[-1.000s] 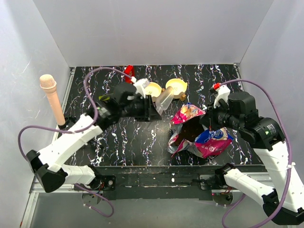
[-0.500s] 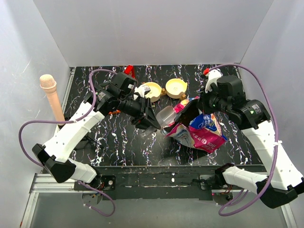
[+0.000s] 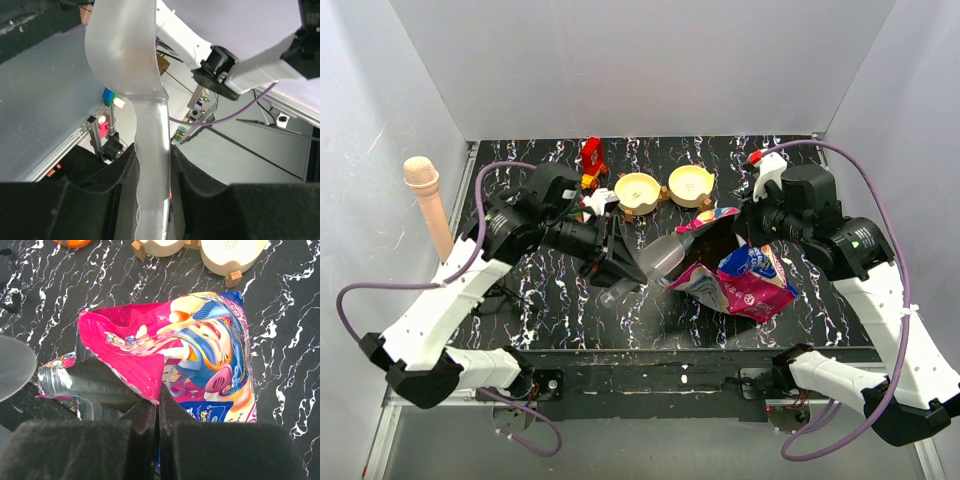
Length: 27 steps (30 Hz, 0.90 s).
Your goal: Serve the pet food
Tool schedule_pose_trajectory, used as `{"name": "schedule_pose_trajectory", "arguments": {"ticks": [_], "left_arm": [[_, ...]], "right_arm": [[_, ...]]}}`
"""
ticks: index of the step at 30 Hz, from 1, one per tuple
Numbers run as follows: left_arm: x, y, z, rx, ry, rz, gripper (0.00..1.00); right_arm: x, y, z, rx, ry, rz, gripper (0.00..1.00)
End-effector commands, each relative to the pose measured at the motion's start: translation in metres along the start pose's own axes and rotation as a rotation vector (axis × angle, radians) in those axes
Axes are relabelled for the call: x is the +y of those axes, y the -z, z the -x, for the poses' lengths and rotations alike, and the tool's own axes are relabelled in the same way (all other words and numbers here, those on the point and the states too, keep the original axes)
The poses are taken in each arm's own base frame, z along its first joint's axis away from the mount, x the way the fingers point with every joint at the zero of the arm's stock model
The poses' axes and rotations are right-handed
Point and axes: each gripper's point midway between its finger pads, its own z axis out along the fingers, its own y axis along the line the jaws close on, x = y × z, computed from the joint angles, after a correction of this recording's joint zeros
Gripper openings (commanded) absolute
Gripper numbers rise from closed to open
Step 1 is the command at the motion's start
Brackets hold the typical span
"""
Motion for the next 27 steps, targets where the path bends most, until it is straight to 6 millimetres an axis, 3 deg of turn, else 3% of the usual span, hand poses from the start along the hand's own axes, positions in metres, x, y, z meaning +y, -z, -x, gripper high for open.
{"name": "schedule_pose_trajectory", "arguments": {"ticks": [1,6,12,17,21,25,27], "left_arm": [[-0.007,0.002,-0.016,0.062,0.034,-0.063,0.00],[-0.030,-0.043,0.008,0.101,-0.022,-0.105,0.00],[-0.012,-0.082,0.049,0.052,-0.011,-0.005,0.00],[0.024,-0.089,0.072,0.030,0.110,0.084,0.00],[0.051,-0.103,0.076,0.069,0.178,0.090,0.00],[0.080,-0.114,0.093,0.043,0.078,0.201,0.00],[0.106,-0.118,0.104,0.013,0.021,0.313,0.00]], "right_arm": [[0.023,0.020,0.067,-0.278,0.057,0.110,0.01],[0.028,0.023,0.063,-0.272,0.077,0.137,0.01],[0.037,0.032,0.051,-0.260,0.083,0.189,0.01],[0.054,0.041,0.035,-0.249,0.111,0.290,0.01],[0.062,0.049,0.035,-0.271,0.106,0.329,0.01],[0.065,0.050,0.031,-0.269,0.081,0.345,0.01],[0.066,0.048,0.025,-0.268,0.059,0.348,0.01]]}}
